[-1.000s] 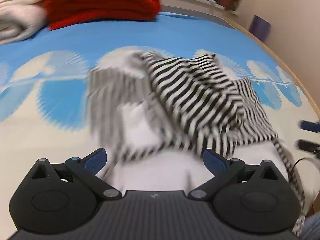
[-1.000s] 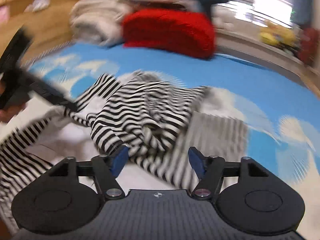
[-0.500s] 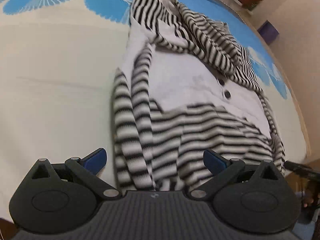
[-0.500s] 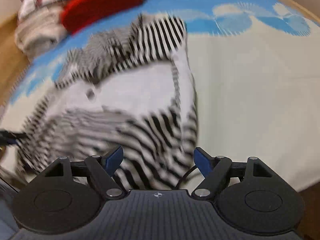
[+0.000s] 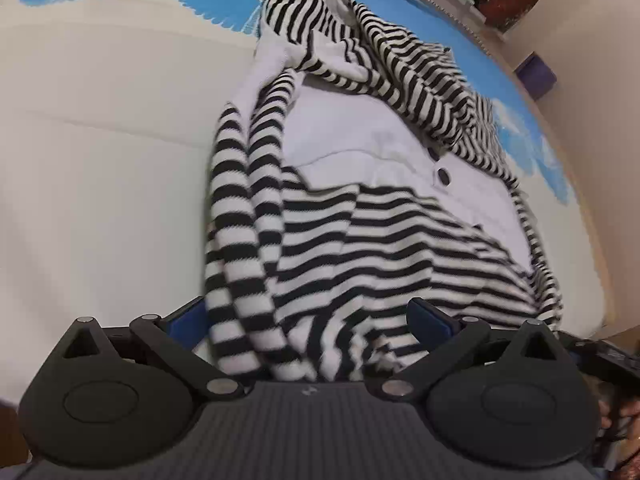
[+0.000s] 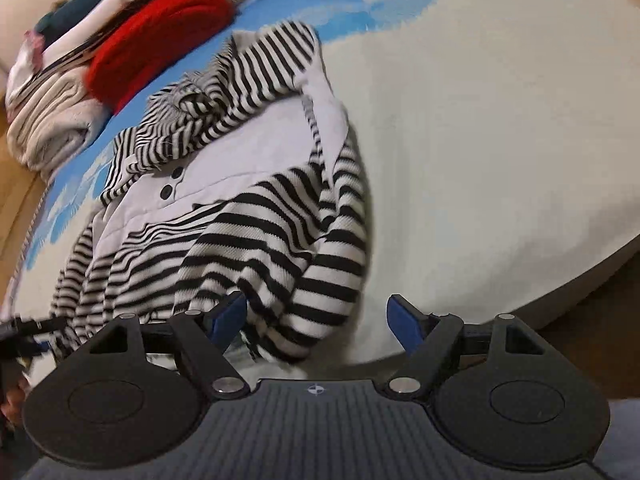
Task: Fold small clothes
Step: 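Grasp the striped sleeve with the left gripper while the right gripper grasps the cuff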
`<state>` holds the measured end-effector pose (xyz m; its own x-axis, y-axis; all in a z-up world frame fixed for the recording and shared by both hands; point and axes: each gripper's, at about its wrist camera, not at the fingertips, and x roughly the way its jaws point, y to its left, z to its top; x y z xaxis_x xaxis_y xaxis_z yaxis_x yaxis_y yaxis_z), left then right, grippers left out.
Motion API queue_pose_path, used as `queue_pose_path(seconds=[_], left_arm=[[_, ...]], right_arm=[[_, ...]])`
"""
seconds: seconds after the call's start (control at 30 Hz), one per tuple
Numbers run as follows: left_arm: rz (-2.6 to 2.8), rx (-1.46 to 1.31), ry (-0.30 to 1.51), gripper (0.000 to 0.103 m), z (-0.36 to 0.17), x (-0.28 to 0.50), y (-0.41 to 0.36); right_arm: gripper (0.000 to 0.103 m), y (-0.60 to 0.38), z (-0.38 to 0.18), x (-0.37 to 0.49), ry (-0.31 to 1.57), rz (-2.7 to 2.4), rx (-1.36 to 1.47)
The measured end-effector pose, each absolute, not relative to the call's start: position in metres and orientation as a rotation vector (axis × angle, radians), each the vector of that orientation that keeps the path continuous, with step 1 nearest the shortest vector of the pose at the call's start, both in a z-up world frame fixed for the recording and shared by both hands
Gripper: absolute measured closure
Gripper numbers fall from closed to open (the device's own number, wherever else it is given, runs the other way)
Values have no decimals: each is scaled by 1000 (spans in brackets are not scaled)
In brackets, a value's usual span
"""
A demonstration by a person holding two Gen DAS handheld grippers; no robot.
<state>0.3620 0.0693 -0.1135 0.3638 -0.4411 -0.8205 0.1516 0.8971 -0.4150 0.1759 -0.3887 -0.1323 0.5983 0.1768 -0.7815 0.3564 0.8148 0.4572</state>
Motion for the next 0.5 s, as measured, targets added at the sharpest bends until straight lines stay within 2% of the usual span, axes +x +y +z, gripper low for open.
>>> queue_pose_path(seconds=[0.07, 0.1, 0.13, 0.17, 0.2, 0.23, 0.5], left_arm=[[-396, -305, 1153, 0, -117, 369, 66], [-396, -305, 1170, 0, -120, 372, 63], [-383, -287, 1176, 3, -121, 373, 60], [-373, -252, 1161, 26, -119, 372, 56], [-401, -213, 1151, 51, -115, 368, 52], [-434, -196, 1158, 89, -112, 365, 49], [-473, -343, 1069, 90, -65, 294, 87]], right_arm=[[14, -389, -141, 186, 959, -111, 683], [15, -386, -141, 191, 948, -101, 677], [28, -384, -138, 192, 931, -88, 654], [69, -381, -136, 193, 919, -66, 618], [91, -377, -135, 194, 928, -57, 572], [91, -374, -136, 196, 941, -48, 548], [94, -387, -89, 146, 832, -58, 546]])
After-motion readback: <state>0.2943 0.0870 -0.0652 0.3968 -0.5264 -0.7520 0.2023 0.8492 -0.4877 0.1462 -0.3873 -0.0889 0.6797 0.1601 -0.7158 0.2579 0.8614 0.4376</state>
